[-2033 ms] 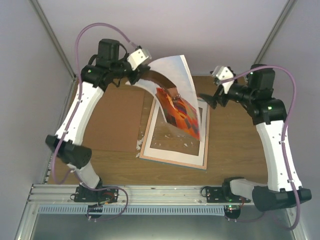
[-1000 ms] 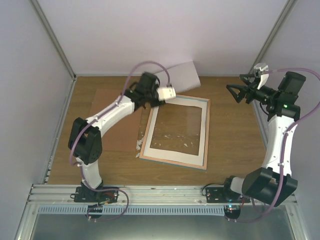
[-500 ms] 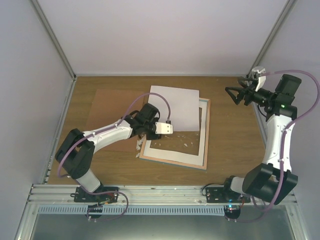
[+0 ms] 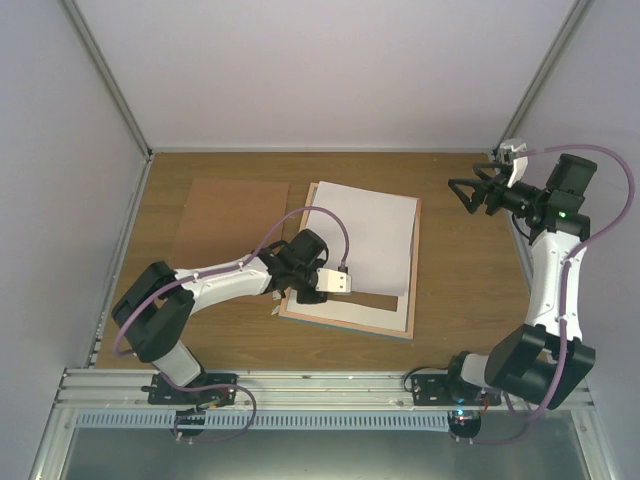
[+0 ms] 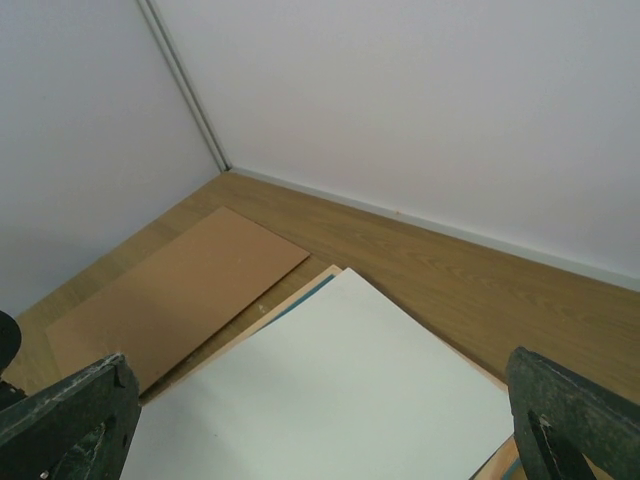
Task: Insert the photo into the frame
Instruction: Turn over the photo from the photo frame.
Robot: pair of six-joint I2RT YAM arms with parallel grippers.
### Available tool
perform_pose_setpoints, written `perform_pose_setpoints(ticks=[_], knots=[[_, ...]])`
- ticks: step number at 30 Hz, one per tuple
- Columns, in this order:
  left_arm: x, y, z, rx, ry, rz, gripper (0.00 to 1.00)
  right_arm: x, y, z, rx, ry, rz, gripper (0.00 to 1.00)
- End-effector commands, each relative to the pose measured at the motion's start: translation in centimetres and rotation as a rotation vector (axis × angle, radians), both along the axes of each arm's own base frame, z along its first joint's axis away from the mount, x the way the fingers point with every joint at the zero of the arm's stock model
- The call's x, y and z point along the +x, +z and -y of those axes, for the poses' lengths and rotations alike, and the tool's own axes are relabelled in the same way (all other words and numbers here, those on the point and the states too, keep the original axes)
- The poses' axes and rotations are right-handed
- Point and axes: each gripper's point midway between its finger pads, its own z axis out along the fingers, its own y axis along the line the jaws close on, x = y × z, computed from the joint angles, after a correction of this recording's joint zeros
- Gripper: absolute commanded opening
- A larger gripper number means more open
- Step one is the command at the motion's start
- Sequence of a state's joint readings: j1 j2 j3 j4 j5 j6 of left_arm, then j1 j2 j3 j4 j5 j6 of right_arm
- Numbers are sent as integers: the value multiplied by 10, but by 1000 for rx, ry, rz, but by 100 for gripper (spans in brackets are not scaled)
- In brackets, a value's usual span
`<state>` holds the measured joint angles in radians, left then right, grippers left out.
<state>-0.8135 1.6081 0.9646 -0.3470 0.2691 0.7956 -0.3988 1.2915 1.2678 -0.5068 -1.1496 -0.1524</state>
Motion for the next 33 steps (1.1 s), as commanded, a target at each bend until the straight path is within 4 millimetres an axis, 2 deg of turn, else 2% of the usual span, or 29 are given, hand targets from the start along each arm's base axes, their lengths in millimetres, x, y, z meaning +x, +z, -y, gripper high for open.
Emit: perform_pose_setpoints(ticks=[1,5,11,22,33], knots=[[0,4,10,-34,43,-37,0,3,-7,6,-23,-18,8,99],[-11,5,11,-38,35,-64,0,4,-11,6,-30,-16,5,100],[-17,8,15,-47,42,-106,0,4,-12,6,-30,-16,5,99],[-17,-5,6,9,104,-136,0,4,-15,6,-26,-11,0,100],[-10,-4,17,27,214,-174,0,6,-17,6,-22,-6,-3,100]])
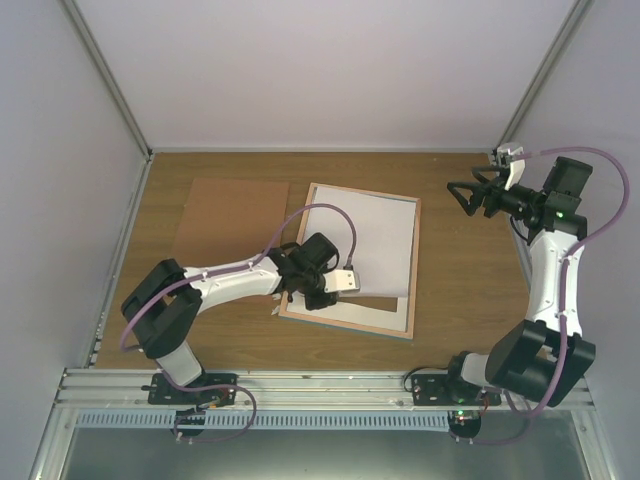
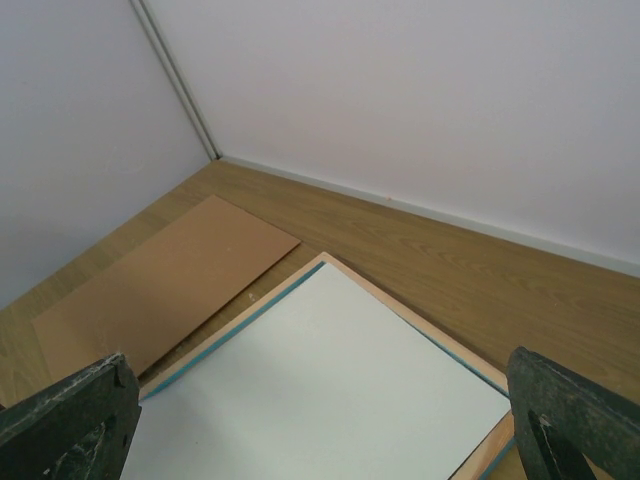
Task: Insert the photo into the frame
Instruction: Turn over the photo from the photo frame.
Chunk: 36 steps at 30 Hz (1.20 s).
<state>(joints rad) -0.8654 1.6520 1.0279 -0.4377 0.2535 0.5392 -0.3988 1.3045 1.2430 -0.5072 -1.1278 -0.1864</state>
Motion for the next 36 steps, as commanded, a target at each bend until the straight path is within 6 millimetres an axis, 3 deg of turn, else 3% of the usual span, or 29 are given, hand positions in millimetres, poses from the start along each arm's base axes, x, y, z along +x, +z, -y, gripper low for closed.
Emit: perform_pose_setpoints(ticks=[1,15,21,27,29,33,36], knots=[[5,-1,8,14,48,0,0,2,-2,3,-3,6,14,100],[9,-6,6,78,46,7,1,0,-3,2,-14,7,16,100],[3,1,10,52,31,-22,48,-1,-1,2,-22,6,22,100],[-11,28,15,1,-16,-68,80,-1,-5,3,-26,4,18,100],[-19,38,16,-17,-42,-103,96,0,-6,3,-33,2,19,100],[-31,54,14,-54,-74,-131,99,0,-14,4,-56,-9,18,100],[-21,59,11,-83,-30,-90,96,-1,-24,-1,-78,-10,12,100]])
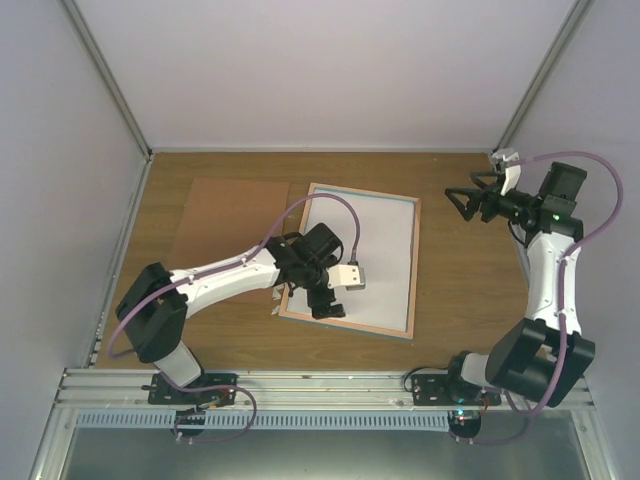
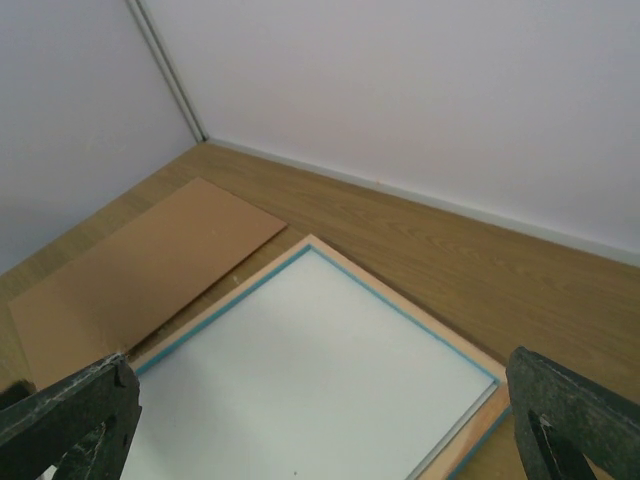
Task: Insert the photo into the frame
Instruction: Turn over the photo from the photo frame.
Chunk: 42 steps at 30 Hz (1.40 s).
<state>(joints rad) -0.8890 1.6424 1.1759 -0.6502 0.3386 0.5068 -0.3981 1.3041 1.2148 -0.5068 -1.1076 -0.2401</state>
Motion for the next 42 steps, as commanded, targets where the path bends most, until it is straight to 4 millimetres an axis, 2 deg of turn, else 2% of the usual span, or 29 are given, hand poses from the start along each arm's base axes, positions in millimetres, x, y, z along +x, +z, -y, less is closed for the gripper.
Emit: perform_pose_setpoints(ticks=[1,6,11,18,28,31,36,39,41,42], knots=[[5,22,-1,-77,30,36,95,-1,-19,-4,-51,-9,-4,100],[29,7,-4,-61,105,137,87,-1,-46,-22,-133,2,-30,100],[43,-5,7,-46,114,208,85,0,-64,-29,-151,6,-62,100],[38,-33,17,9,69,251,86,1,-71,-28,-146,5,-81,100],[33,-53,20,73,21,331,90,2,-69,-28,-145,4,-79,100],[33,-43,21,67,21,338,92,4,-66,-30,-139,4,-73,100],[53,12,11,-44,113,304,98,19,-57,-48,-107,-28,-107,96],[75,43,-13,-121,215,240,99,32,-49,-79,-45,-16,-140,95],[92,59,-39,-170,302,198,99,40,-43,-100,1,9,-146,95],[101,63,-55,-189,348,182,99,42,-42,-120,12,43,-149,96]])
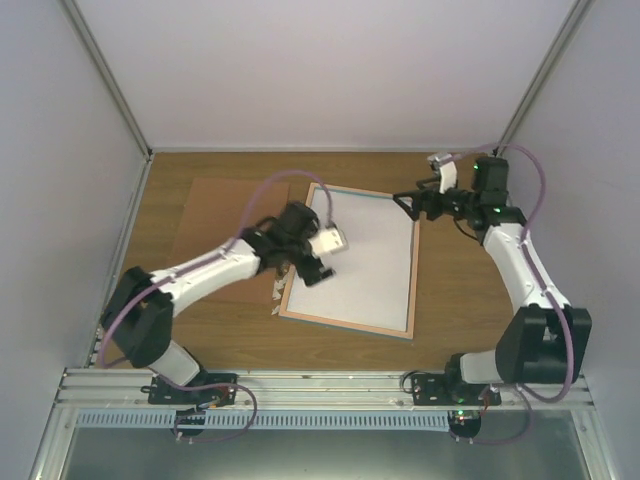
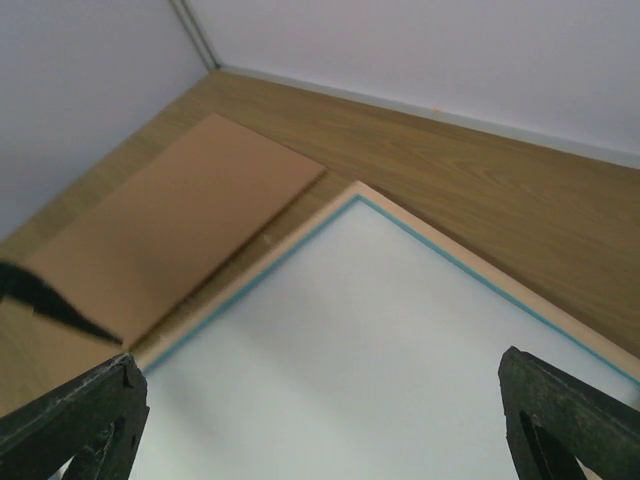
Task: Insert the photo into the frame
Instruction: Turn over the photo from the photo frame.
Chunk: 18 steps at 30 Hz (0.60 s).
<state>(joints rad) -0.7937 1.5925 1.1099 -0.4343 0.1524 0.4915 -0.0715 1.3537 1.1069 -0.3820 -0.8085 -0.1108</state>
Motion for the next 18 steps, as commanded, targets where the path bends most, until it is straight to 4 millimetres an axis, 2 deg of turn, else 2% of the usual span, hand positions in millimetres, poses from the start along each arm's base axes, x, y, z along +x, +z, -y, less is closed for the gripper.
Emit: perform_pose_setpoints(ticks=[1,6,8,11,13,16,18], knots=[[35,53,-51,-192,164,-56,99,24,23,-54,93,20,2,96],[67,60,-131,-273,380,-99,99,33,17,-140,107,176,-44,100],[79,58,-173,-305,492,-113,99,31,2,-182,91,258,-75,100],[90,51,-223,-326,623,-125,99,15,-24,-246,34,396,-99,100],[95,46,-260,-341,715,-140,99,5,-42,-280,20,444,-153,100],[101,37,-306,-381,835,-177,99,-10,-64,-317,99,462,-331,100],[106,29,-335,-400,916,-203,99,-8,-79,-331,123,367,-442,100]])
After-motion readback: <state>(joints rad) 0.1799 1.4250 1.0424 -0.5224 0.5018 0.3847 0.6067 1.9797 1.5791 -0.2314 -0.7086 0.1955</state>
